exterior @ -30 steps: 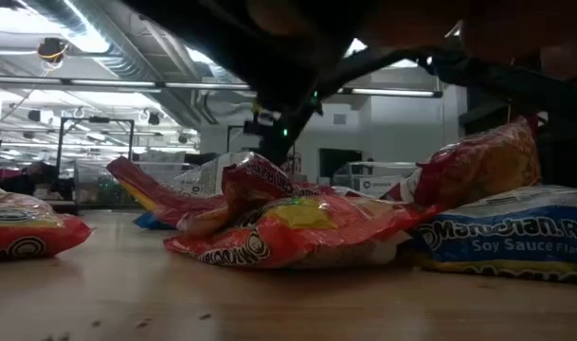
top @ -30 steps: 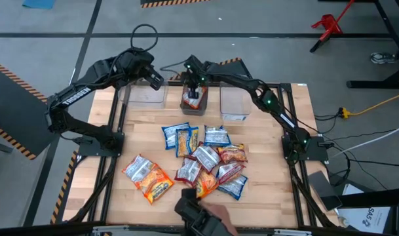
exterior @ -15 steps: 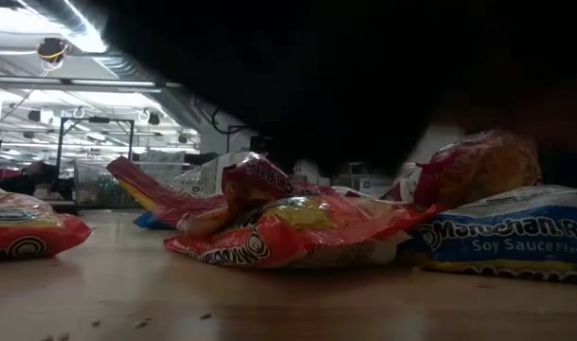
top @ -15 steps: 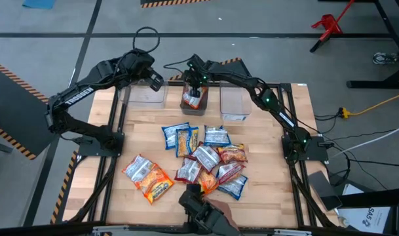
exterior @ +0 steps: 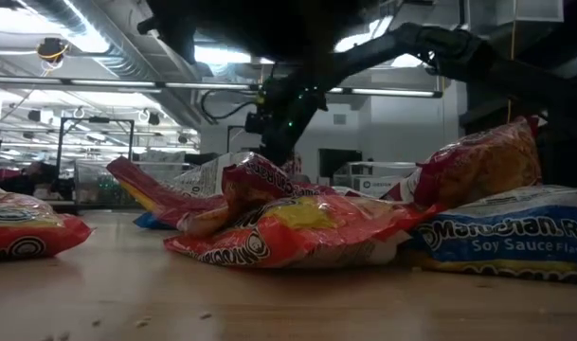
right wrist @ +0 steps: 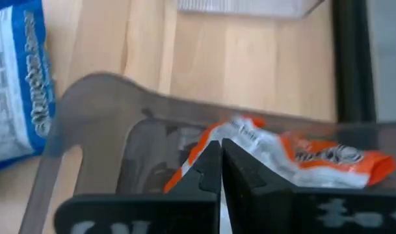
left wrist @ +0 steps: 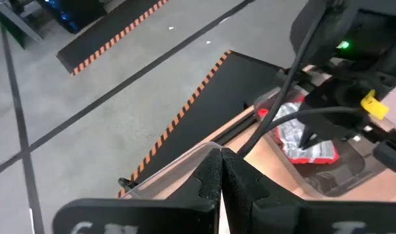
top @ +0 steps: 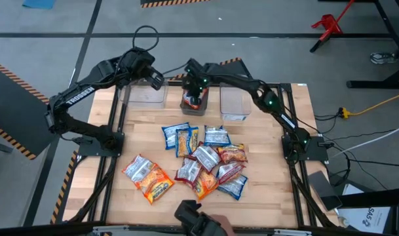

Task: Sort Maruchan noodles
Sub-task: Put the orange noodle pack into the black bin

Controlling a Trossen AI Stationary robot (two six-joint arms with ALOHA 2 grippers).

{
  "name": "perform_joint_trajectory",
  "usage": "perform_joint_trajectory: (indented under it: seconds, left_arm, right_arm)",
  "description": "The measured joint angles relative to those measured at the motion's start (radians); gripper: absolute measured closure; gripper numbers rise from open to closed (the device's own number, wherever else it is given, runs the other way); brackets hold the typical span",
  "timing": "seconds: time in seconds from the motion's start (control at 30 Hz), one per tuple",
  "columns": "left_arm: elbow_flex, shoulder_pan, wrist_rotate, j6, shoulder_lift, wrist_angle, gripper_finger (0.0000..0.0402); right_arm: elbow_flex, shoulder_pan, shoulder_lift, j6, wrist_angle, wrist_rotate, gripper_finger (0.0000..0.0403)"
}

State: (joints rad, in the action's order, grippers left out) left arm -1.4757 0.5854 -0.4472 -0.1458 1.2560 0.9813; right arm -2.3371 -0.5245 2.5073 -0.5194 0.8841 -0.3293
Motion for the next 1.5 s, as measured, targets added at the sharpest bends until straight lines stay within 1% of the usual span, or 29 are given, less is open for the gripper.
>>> perform_joint_trajectory:
  seconds: [0.1, 0.23, 0.33, 0.4, 0.53, 0.67, 0.83, 0.97, 1.07, 1.13, 1.3, 1.37, 1.5]
  left_arm:
    - [0.0, -0.001, 0.005, 0.0, 0.0, 0.005, 0.0401]
    - [0.0, 0.0, 0.005, 0.0, 0.0, 0.005, 0.0401]
    - [0.0, 0.0, 0.019, 0.0, 0.0, 0.005, 0.0401]
    - [0.0, 0.0, 0.036, 0.0, 0.0, 0.005, 0.0401]
    - [0.0, 0.0, 0.046, -0.001, 0.0, 0.005, 0.0401]
    - [0.0, 0.0, 0.046, -0.001, 0.0, 0.005, 0.0401]
    - [0.0, 0.0, 0.046, -0.003, 0.0, 0.005, 0.0401]
    - [0.0, 0.0, 0.046, -0.004, 0.0, 0.004, 0.0401]
    - [0.0, 0.0, 0.046, -0.004, 0.0, 0.002, 0.0401]
    - [0.0, 0.0, 0.046, -0.004, 0.0, 0.002, 0.0401]
    - [0.0, 0.0, 0.046, -0.004, 0.0, 0.008, 0.0401]
    - [0.0, 0.0, 0.046, -0.004, 0.0, 0.008, 0.0401]
    - [0.0, 0.0, 0.047, -0.001, 0.0, 0.009, 0.0401]
  right_arm:
    - [-0.001, 0.004, 0.013, 0.005, 0.021, -0.015, 0.0403]
    - [-0.001, -0.002, 0.006, 0.027, 0.026, 0.051, 0.0403]
    - [-0.002, -0.012, 0.011, 0.025, 0.094, 0.029, 0.0403]
    - [0.004, -0.015, 0.016, 0.0, 0.132, 0.038, 0.0403]
    - [0.035, -0.024, 0.016, -0.104, 0.166, 0.075, 0.0403]
    - [0.053, -0.048, 0.015, -0.118, 0.19, 0.051, 0.0403]
    - [0.034, -0.051, 0.012, -0.116, 0.225, 0.094, 0.0403]
    - [-0.016, -0.036, -0.01, -0.121, 0.214, 0.091, 0.0403]
    - [-0.018, -0.03, -0.013, -0.131, 0.168, 0.075, 0.0403]
    - [-0.016, -0.027, 0.002, -0.132, 0.165, 0.051, 0.0403]
    - [-0.014, -0.033, 0.048, -0.138, 0.173, 0.036, 0.0403]
    - [-0.019, -0.041, 0.045, -0.118, 0.158, 0.041, 0.0403]
    - [-0.017, -0.047, 0.009, -0.091, 0.17, 0.089, 0.0403]
